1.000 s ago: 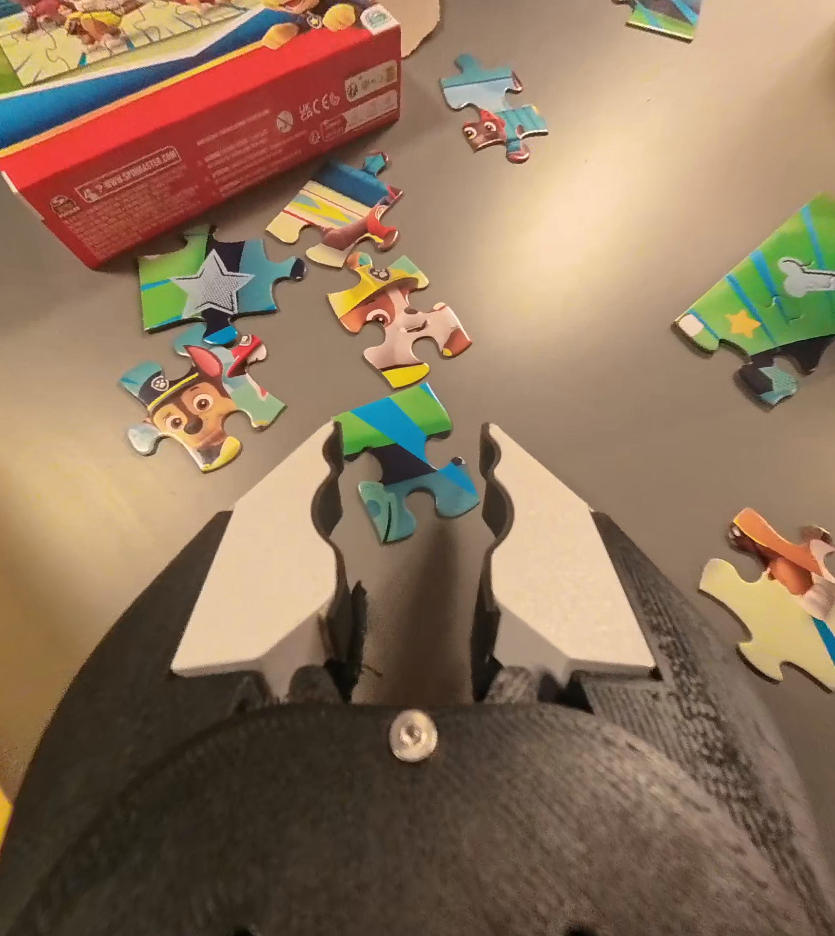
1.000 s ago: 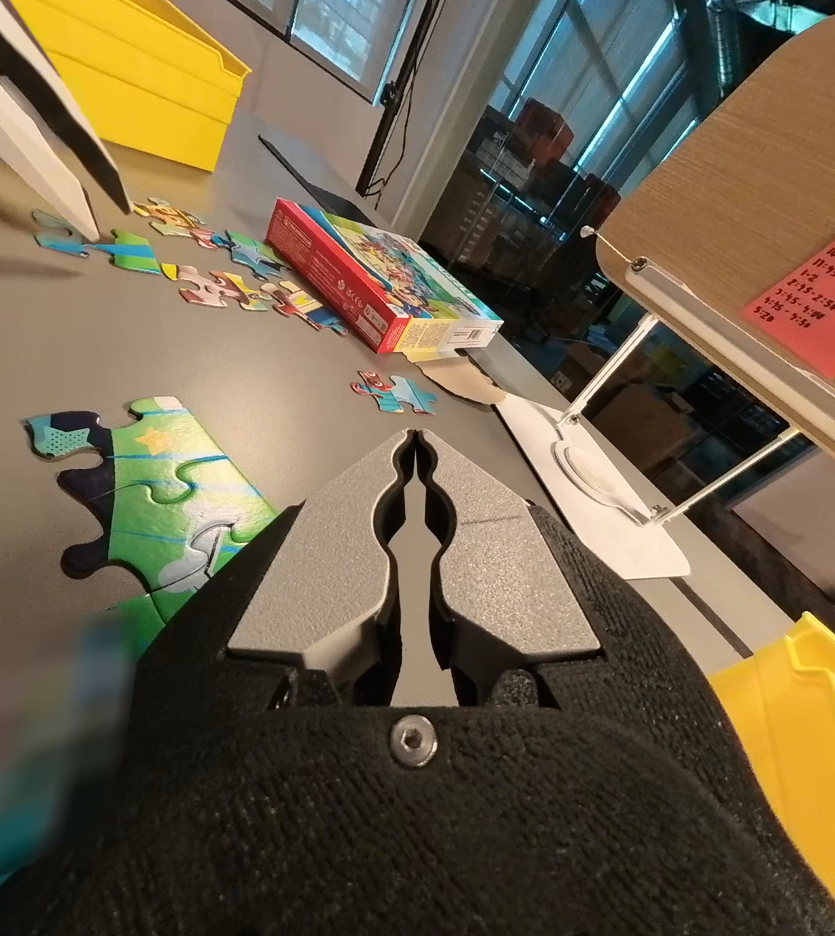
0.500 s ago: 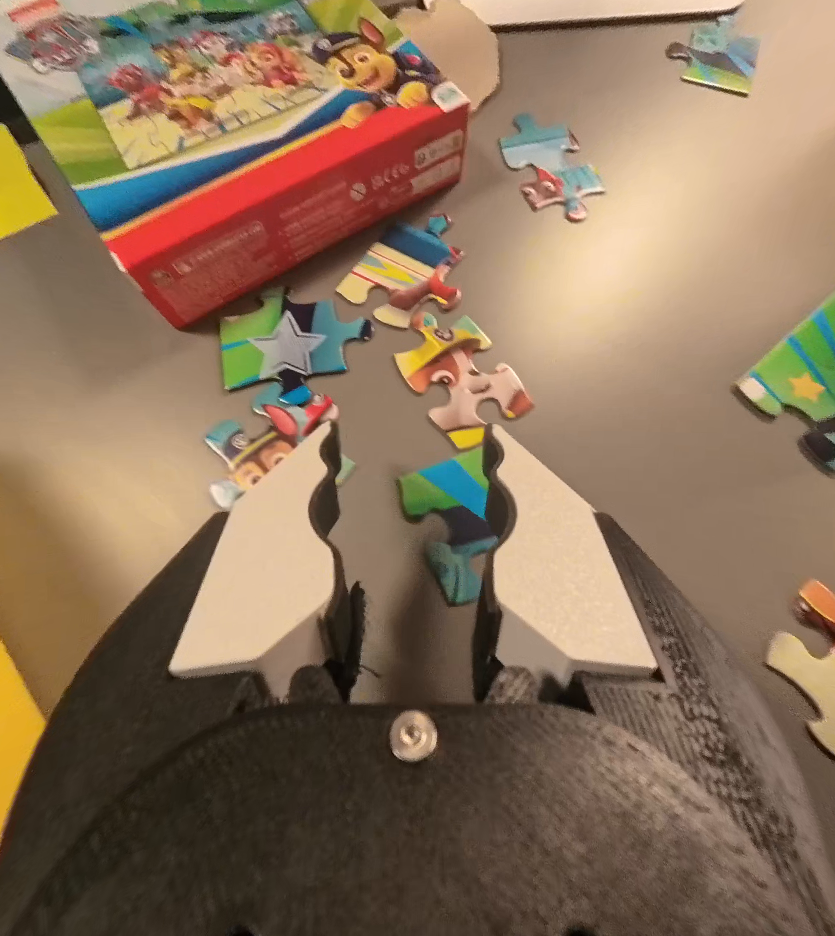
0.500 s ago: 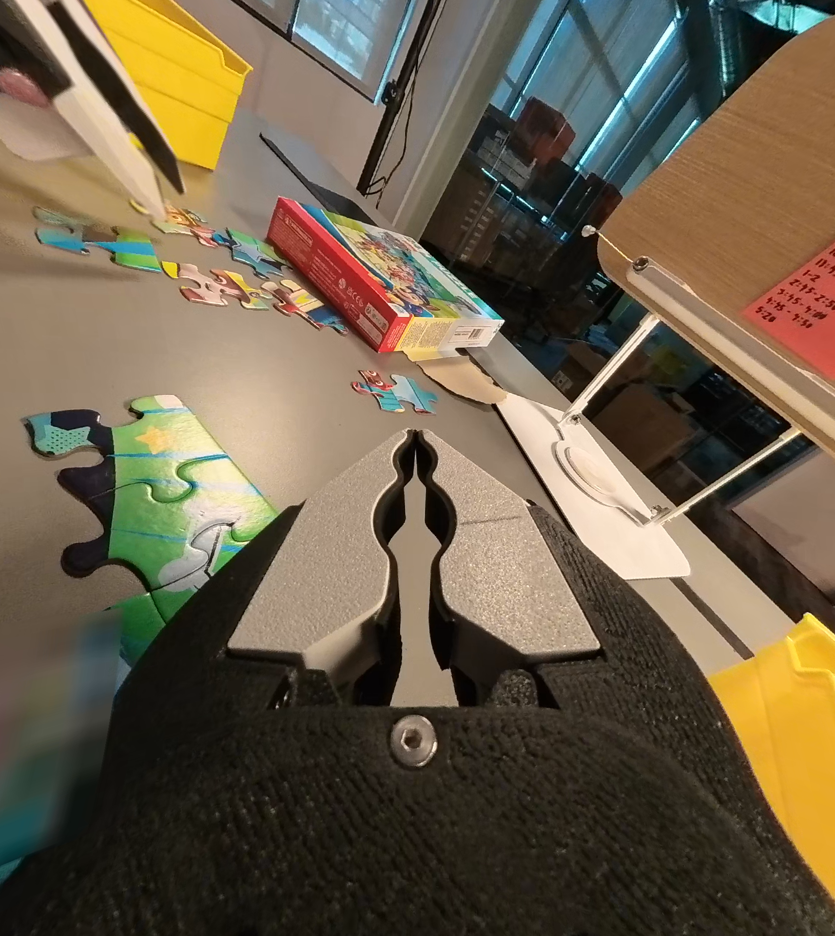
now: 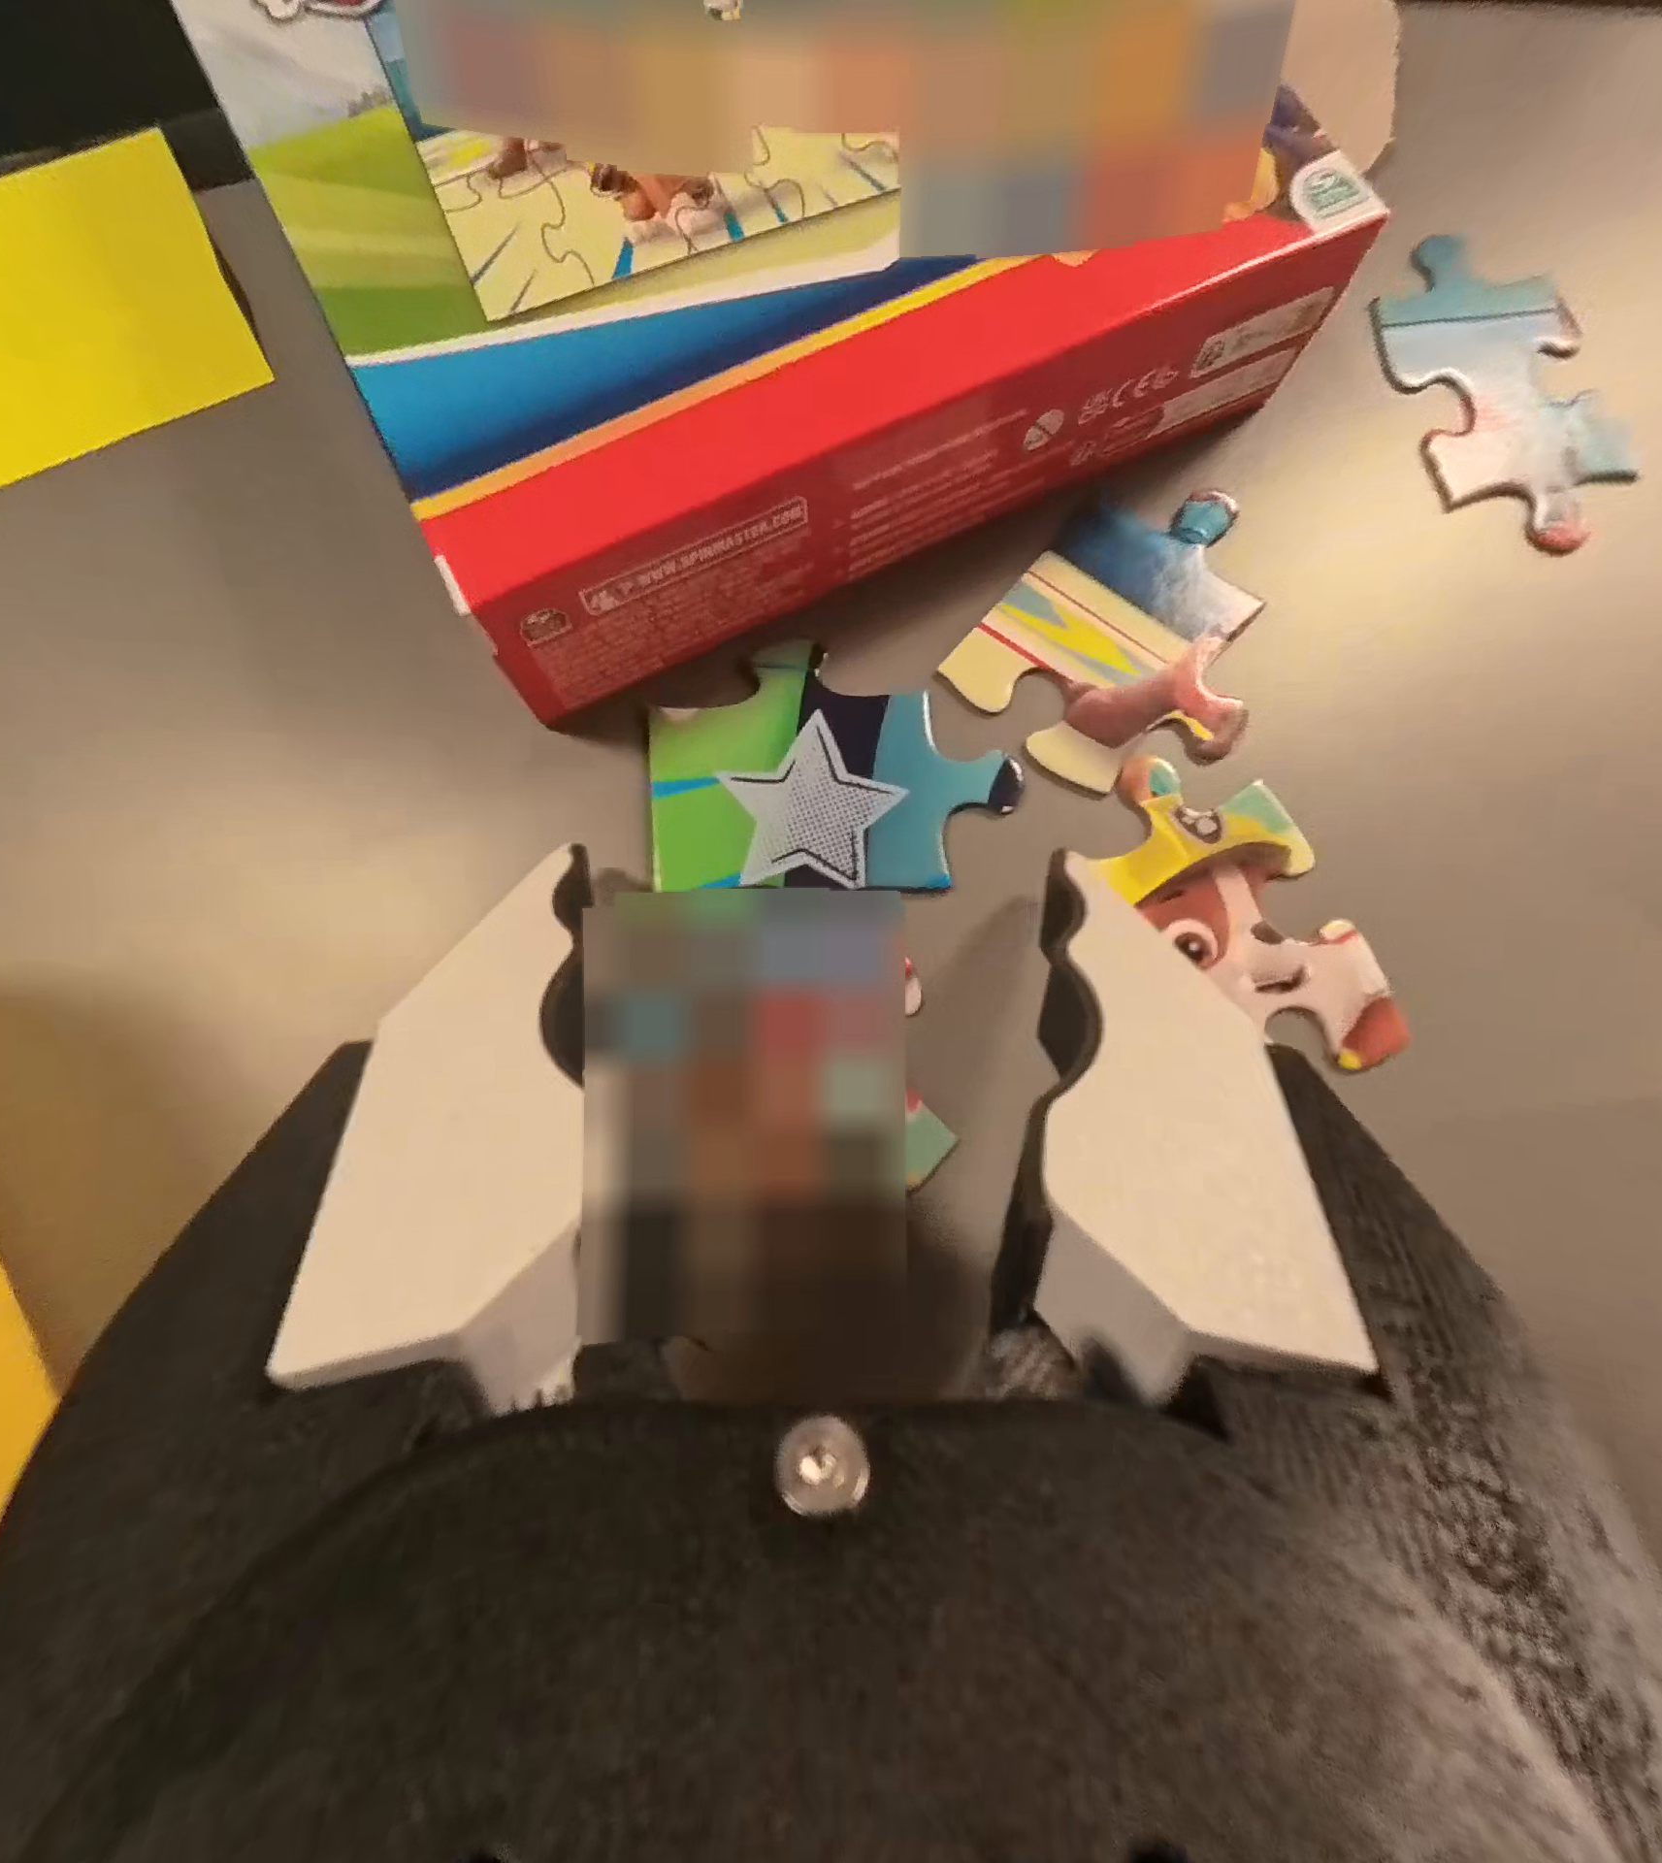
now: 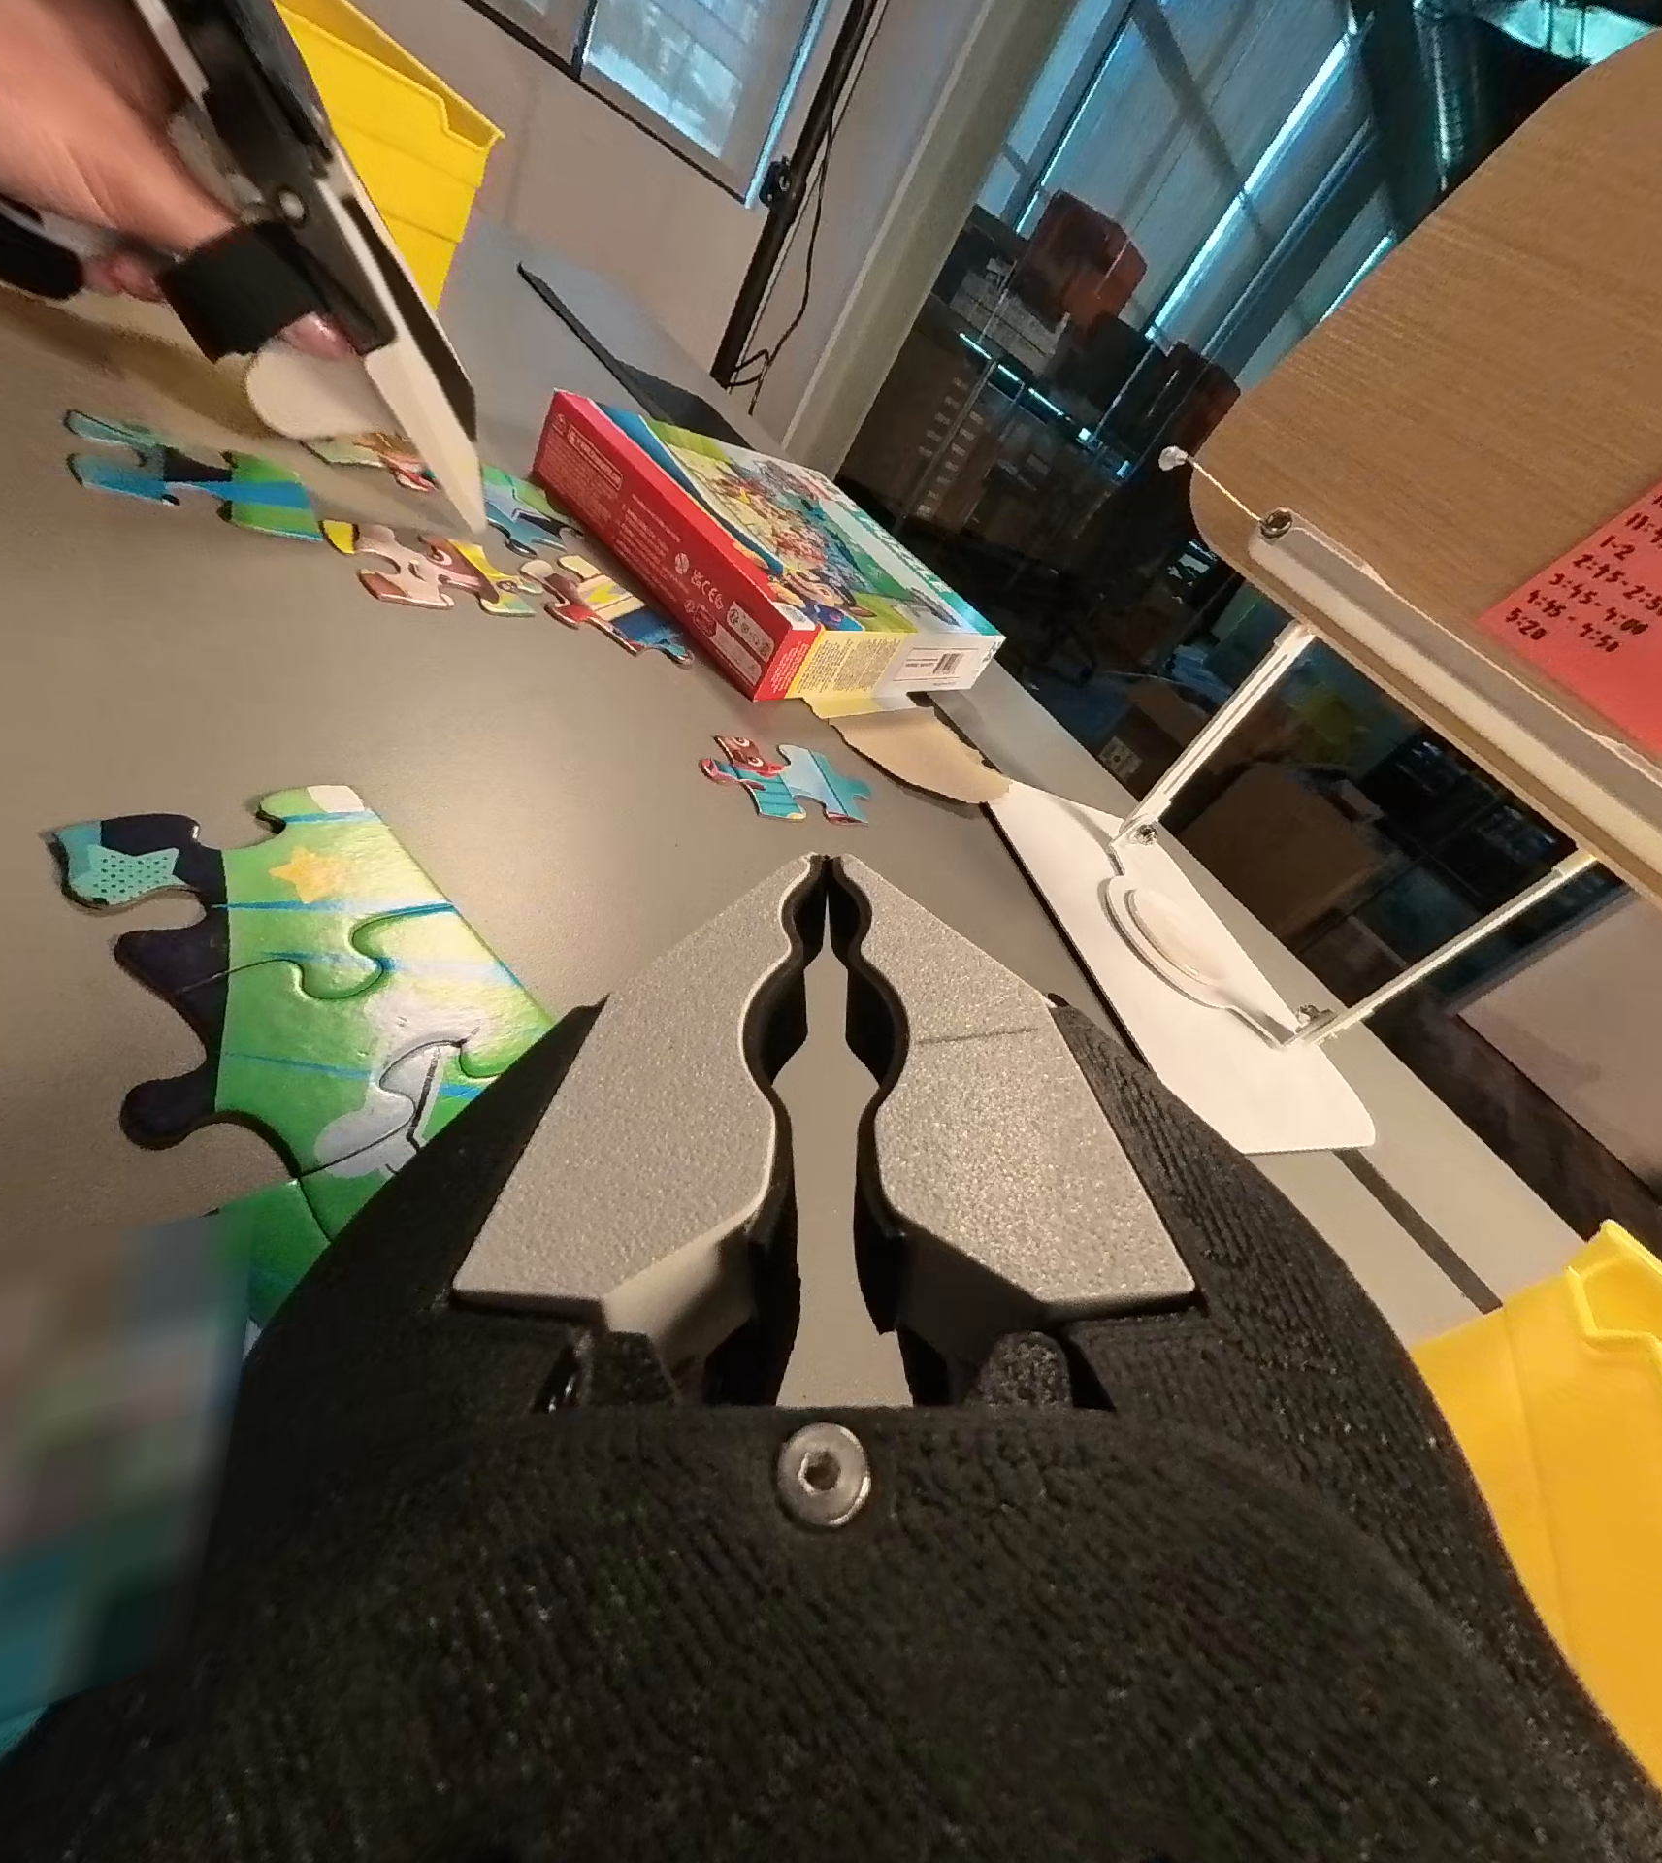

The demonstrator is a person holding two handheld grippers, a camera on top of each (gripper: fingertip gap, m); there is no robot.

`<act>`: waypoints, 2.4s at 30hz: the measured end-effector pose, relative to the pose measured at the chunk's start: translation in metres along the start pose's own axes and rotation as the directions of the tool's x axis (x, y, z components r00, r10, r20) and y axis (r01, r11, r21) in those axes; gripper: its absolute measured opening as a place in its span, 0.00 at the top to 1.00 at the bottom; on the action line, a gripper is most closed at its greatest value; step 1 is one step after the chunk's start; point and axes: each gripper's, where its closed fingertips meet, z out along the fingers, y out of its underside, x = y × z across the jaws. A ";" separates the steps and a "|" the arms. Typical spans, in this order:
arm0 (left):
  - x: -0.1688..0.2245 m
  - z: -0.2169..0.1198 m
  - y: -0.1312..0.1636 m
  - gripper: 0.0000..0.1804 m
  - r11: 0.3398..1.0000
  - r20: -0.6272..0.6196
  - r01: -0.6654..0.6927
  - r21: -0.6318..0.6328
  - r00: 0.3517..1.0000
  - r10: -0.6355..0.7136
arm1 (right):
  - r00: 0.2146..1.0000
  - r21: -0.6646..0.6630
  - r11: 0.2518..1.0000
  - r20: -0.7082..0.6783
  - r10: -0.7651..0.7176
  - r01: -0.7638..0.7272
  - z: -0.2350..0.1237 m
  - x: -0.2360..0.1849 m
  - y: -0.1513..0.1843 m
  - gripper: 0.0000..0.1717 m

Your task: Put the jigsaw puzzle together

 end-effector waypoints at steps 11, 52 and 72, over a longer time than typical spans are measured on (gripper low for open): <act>-0.010 0.011 -0.007 0.58 1.000 -0.004 0.006 -0.008 1.000 -0.006 | 1.000 -0.002 1.000 0.002 -0.001 0.001 0.000 0.000 0.000 1.00; 0.202 -0.063 0.056 0.68 0.657 -0.630 -0.716 0.236 0.402 0.664 | 1.000 -0.006 1.000 0.005 -0.006 0.006 0.001 -0.001 0.001 1.00; 0.205 -0.065 0.054 0.60 0.704 -0.664 -0.675 0.220 0.425 0.615 | 0.990 0.004 1.000 0.137 0.020 -0.021 0.001 -0.021 -0.004 1.00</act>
